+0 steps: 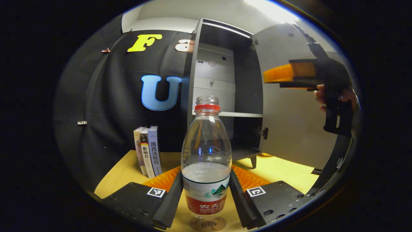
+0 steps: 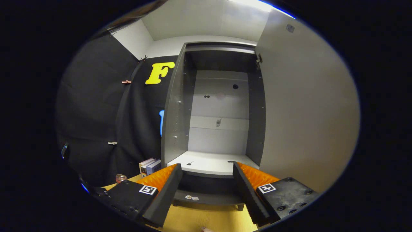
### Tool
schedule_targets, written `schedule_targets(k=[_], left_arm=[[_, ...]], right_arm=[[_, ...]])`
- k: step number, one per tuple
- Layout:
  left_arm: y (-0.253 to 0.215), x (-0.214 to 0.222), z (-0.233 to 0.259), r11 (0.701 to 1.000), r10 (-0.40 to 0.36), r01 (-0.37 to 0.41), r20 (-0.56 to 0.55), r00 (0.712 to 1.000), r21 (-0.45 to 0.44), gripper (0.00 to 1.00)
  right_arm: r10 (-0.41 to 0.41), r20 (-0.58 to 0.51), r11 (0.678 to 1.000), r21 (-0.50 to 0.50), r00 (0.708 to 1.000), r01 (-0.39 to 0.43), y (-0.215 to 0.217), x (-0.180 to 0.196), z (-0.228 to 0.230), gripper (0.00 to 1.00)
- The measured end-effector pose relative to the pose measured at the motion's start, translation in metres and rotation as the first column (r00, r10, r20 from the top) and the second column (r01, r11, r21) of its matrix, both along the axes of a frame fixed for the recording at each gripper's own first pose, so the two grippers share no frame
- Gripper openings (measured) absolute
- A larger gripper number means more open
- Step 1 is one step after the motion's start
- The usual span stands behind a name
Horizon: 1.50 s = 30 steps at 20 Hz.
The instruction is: Open the cabinet door with the right hand, grasp the bottle in the cabinet with the left hand and place it on the coaster, then close the cabinet door with the right hand.
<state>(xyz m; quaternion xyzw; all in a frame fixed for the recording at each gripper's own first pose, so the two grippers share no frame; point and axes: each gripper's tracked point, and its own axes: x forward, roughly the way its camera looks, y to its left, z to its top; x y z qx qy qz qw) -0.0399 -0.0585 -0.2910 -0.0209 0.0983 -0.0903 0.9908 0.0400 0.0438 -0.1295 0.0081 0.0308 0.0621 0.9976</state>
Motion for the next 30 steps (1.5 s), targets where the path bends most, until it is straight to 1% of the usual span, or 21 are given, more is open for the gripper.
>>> schedule_targets(k=[2, 4, 7, 12, 15, 17, 19, 21, 22, 27, 30], left_arm=[[-0.002, -0.004, -0.027, 1.000, 0.017, -0.017, -0.023, 1.000, -0.009, 0.76], [-0.001, -0.010, -0.042, 0.998, 0.043, -0.045, -0.040, 0.998, -0.039, 0.77], [0.001, -0.016, -0.061, 0.995, 0.066, -0.070, -0.054, 0.996, -0.071, 0.77], [-0.005, -0.028, -0.084, 0.996, 0.066, -0.068, -0.035, 0.997, -0.054, 0.77], [-0.005, -0.035, -0.099, 0.995, 0.072, -0.074, -0.042, 0.997, -0.062, 0.77], [-0.005, -0.041, -0.097, 0.994, 0.082, -0.083, -0.030, 0.996, -0.065, 0.79], [-0.008, -0.049, -0.106, 0.994, 0.077, -0.082, -0.079, 0.994, -0.068, 0.79], [-0.010, -0.051, -0.113, 0.992, 0.095, -0.103, -0.109, 0.989, -0.074, 0.80], [-0.010, -0.053, -0.111, 0.991, 0.102, -0.111, -0.108, 0.989, -0.079, 0.83], [-0.009, -0.050, -0.098, 0.988, 0.135, -0.142, -0.102, 0.986, -0.062, 0.87], [-0.004, -0.045, -0.086, 0.988, 0.147, -0.150, -0.085, 0.985, -0.030, 0.88]], right_arm=[[0.000, 0.001, 0.999, -0.039, 1.000, 0.000, -0.002, 0.001, -0.013, 0.97], [0.014, 0.000, 0.999, -0.047, 1.000, -0.014, 0.001, 0.002, -0.023, 0.98], [0.028, -0.049, 0.999, -0.023, 0.998, -0.029, 0.001, 0.003, -0.045, 0.98], [0.034, -0.084, 0.999, 0.003, 0.996, -0.034, -0.004, 0.001, -0.062, 0.98], [0.045, -0.099, 0.999, 0.017, 0.994, -0.043, -0.002, -0.003, -0.067, 0.98], [0.055, -0.102, 0.998, 0.014, 0.993, -0.054, -0.001, -0.007, -0.068, 0.98], [0.056, -0.106, 0.998, 0.010, 0.993, -0.055, -0.003, -0.010, -0.070, 0.98], [0.062, -0.113, 0.998, 0.020, 0.992, -0.060, -0.002, -0.012, -0.070, 0.98], [0.065, -0.118, 0.998, 0.024, 0.991, -0.063, -0.002, -0.013, -0.070, 0.98], [0.079, -0.122, 0.997, 0.018, 0.989, -0.078, 0.000, -0.018, -0.068, 0.98], [0.085, -0.124, 0.996, 0.012, 0.989, -0.085, 0.000, -0.021, -0.066, 0.98]])
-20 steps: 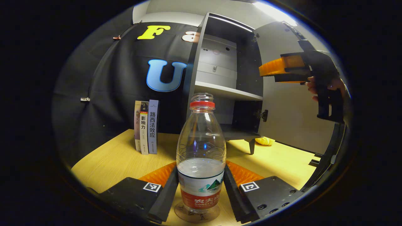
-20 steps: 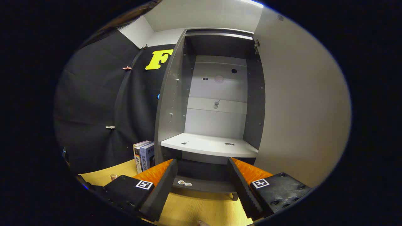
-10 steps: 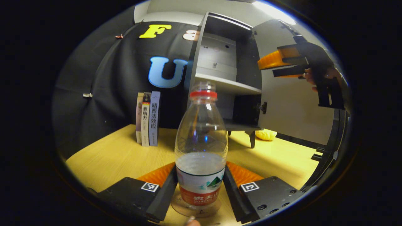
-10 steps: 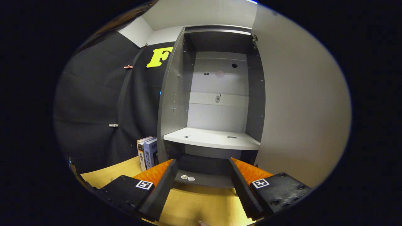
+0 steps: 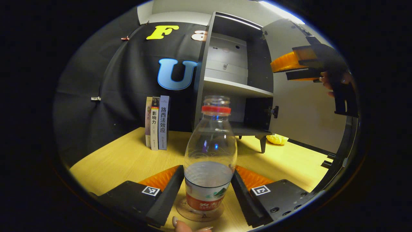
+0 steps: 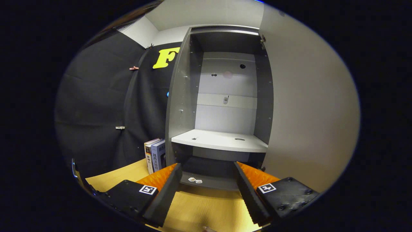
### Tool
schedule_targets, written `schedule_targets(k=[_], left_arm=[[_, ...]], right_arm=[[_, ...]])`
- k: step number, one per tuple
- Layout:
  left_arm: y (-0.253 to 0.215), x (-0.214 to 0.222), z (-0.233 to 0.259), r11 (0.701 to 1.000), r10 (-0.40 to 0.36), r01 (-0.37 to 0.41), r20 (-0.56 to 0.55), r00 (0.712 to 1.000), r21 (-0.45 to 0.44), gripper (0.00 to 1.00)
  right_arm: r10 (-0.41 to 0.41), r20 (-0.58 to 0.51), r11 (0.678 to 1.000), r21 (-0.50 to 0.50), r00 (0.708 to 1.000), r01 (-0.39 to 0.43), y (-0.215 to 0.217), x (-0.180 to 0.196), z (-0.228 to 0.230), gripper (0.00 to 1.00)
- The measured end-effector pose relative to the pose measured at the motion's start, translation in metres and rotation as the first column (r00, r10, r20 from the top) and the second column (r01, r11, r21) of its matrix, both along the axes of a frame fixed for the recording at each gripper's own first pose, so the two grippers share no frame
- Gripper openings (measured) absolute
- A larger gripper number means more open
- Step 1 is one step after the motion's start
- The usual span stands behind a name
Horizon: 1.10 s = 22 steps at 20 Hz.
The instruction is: Open the cabinet door with the right hand, grasp the bottle in the cabinet with the left hand and place it on the coaster, then close the cabinet door with the right hand.
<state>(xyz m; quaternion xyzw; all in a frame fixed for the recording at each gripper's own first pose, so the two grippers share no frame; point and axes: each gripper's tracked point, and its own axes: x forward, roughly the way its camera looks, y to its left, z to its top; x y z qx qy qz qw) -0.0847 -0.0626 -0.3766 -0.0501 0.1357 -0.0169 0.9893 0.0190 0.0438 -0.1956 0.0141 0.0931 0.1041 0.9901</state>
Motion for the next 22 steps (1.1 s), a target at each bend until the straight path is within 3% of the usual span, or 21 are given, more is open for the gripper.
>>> schedule_targets(k=[6, 8, 12, 19, 22], left_arm=[[-0.005, 0.012, 0.026, 0.994, -0.058, 0.054, 0.040, 0.997, 0.093, 0.90], [-0.009, 0.011, 0.033, 0.993, -0.074, 0.069, 0.049, 0.996, 0.096, 0.95], [-0.013, 0.014, 0.057, 0.993, -0.087, 0.080, 0.072, 0.994, 0.091, 0.95], [-0.011, 0.028, 0.156, 0.993, -0.104, 0.095, 0.153, 0.983, 0.066, 0.95], [-0.027, 0.031, 0.202, 0.986, -0.164, 0.162, 0.170, 0.972, 0.026, 0.95]], right_arm=[[0.008, 0.007, 1.000, 0.002, 1.000, -0.008, 0.004, 0.001, 0.007, 0.98], [0.011, 0.008, 1.000, 0.002, 1.000, -0.011, 0.006, 0.002, 0.011, 0.98], [0.008, 0.016, 1.000, 0.002, 1.000, -0.008, 0.005, 0.005, 0.022, 0.98], [0.007, 0.005, 1.000, 0.024, 1.000, -0.007, 0.002, -0.008, 0.063, 0.98], [-0.044, 0.000, 0.999, -0.013, 0.999, 0.044, -0.018, -0.033, 0.087, 0.98]])
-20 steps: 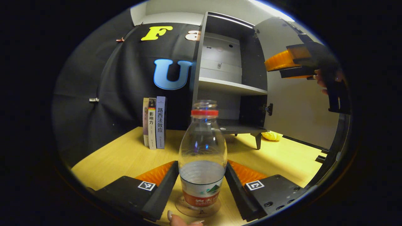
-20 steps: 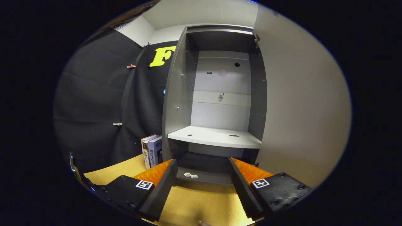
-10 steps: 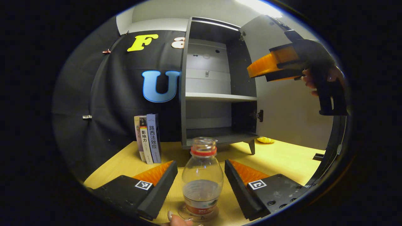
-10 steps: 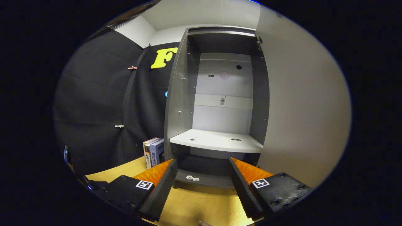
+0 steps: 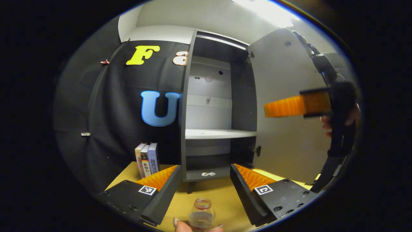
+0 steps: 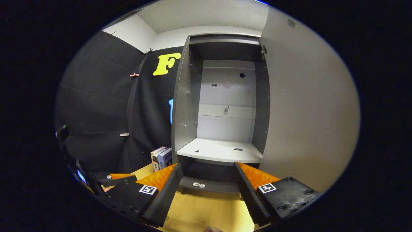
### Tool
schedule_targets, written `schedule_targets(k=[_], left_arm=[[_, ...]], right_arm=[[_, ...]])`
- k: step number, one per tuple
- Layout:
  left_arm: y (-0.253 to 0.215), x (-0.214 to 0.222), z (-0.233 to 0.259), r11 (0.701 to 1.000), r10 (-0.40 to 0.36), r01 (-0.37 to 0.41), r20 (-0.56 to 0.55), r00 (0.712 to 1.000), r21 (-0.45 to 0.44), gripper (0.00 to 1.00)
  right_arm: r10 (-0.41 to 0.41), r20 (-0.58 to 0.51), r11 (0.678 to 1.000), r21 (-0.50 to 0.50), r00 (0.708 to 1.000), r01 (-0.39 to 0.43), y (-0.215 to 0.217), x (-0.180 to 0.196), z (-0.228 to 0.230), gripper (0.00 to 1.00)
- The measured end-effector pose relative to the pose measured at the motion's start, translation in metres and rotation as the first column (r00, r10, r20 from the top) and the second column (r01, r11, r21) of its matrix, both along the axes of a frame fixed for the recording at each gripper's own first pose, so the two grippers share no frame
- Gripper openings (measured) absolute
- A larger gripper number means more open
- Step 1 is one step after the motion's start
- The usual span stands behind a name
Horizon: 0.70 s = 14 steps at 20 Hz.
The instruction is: Open the cabinet door with the right hand, grasp the bottle in the cabinet with the left hand and place it on the coaster, then close the cabinet door with the right hand.
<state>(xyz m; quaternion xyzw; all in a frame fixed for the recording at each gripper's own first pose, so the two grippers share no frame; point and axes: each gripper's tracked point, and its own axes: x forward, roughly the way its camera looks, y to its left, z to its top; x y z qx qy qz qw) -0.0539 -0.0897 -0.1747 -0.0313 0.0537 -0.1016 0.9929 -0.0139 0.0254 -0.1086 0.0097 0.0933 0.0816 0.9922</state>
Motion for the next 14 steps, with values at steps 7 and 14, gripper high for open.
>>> schedule_targets(k=[7, 14], left_arm=[[-0.042, 0.006, 0.053, 0.974, -0.227, 0.227, 0.014, 0.974, -0.018, 0.93], [-0.092, 0.027, 0.056, 0.938, -0.344, 0.343, -0.005, 0.939, -0.057, 0.90]], right_arm=[[-0.396, 0.025, 0.915, -0.071, 0.918, 0.397, -0.114, -0.080, 0.041, 0.94], [-0.651, 0.012, 0.755, -0.091, 0.759, 0.649, -0.215, -0.164, 0.048, 0.98]])
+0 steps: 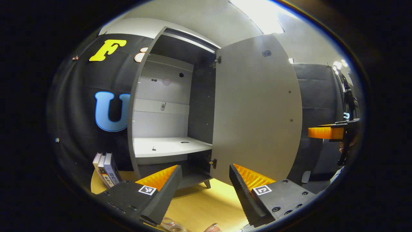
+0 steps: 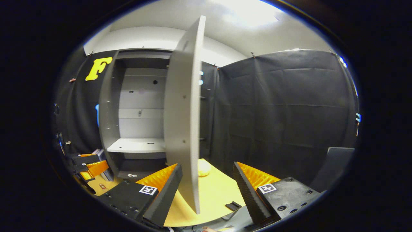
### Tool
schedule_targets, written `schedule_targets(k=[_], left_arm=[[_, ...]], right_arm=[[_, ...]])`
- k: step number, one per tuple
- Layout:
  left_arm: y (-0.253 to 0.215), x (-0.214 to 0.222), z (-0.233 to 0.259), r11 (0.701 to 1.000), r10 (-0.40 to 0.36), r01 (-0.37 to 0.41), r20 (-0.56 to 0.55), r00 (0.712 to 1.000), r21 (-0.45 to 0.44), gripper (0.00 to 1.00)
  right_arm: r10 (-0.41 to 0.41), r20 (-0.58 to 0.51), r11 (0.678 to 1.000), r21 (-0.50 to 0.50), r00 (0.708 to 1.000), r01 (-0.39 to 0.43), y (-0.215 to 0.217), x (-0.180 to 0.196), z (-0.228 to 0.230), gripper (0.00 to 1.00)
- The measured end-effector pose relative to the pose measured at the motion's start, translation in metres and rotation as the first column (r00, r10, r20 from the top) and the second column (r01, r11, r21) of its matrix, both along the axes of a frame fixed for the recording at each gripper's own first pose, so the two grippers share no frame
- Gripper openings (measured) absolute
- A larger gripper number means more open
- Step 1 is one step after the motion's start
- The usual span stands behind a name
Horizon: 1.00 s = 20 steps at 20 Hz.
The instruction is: Open the cabinet door with the right hand, grasp the bottle in the cabinet with the left hand and place it on the coaster, then close the cabinet door with the right hand.
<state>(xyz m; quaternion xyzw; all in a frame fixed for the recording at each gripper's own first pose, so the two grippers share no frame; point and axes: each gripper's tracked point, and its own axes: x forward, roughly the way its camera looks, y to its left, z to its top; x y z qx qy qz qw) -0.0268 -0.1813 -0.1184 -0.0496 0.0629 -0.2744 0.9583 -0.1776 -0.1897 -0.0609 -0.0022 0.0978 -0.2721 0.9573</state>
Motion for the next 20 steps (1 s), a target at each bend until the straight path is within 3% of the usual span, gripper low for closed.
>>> schedule_targets(k=[4, 5, 6, 7, 11, 12, 14, 16, 17, 20], left_arm=[[-0.024, 0.020, 0.001, 1.000, -0.030, 0.030, -0.004, 1.000, -0.009, 0.93], [-0.027, 0.025, 0.002, 0.999, -0.027, 0.027, -0.001, 1.000, -0.018, 0.90], [-0.033, 0.030, 0.001, 0.999, -0.024, 0.024, -0.004, 1.000, -0.027, 0.93], [-0.036, 0.034, 0.000, 0.999, -0.018, 0.017, -0.010, 1.000, -0.031, 0.90], [-0.037, 0.048, 0.005, 0.999, 0.040, -0.040, 0.025, 0.999, -0.005, 0.93], [-0.035, 0.051, 0.008, 0.998, 0.057, -0.058, 0.055, 0.997, 0.017, 0.93], [-0.034, 0.051, 0.008, 0.996, 0.062, -0.067, 0.085, 0.994, 0.054, 0.93], [-0.032, 0.049, 0.004, 0.995, 0.061, -0.066, 0.077, 0.995, 0.075, 0.89], [-0.030, 0.050, 0.001, 0.994, 0.066, -0.072, 0.070, 0.995, 0.081, 0.90], [-0.013, 0.039, -0.006, 0.993, 0.084, -0.087, 0.042, 0.996, 0.082, 0.93]], right_arm=[[0.044, 0.005, 0.998, -0.049, 0.999, -0.044, -0.033, 0.012, 0.008, 0.94], [0.065, -0.001, 0.997, -0.049, 0.998, -0.065, -0.039, 0.019, 0.008, 0.97], [0.081, -0.002, 0.995, -0.052, 0.997, -0.081, -0.045, 0.025, 0.007, 1.00], [0.099, -0.004, 0.994, -0.049, 0.995, -0.099, -0.050, 0.033, 0.007, 0.94], [0.232, -0.011, 0.973, -0.007, 0.973, -0.233, -0.036, 0.054, 0.003, 0.98], [0.253, -0.019, 0.967, -0.002, 0.967, -0.253, -0.037, 0.057, -0.002, 0.90], [0.295, -0.028, 0.955, 0.055, 0.955, -0.293, -0.029, 0.060, -0.005, 0.94], [0.317, -0.026, 0.947, 0.070, 0.948, -0.314, -0.026, 0.058, -0.004, 0.88], [0.331, -0.022, 0.942, 0.075, 0.944, -0.328, -0.022, 0.057, -0.002, 0.93], [0.402, -0.011, 0.910, 0.118, 0.915, -0.398, 0.010, 0.058, -0.001, 0.93]])
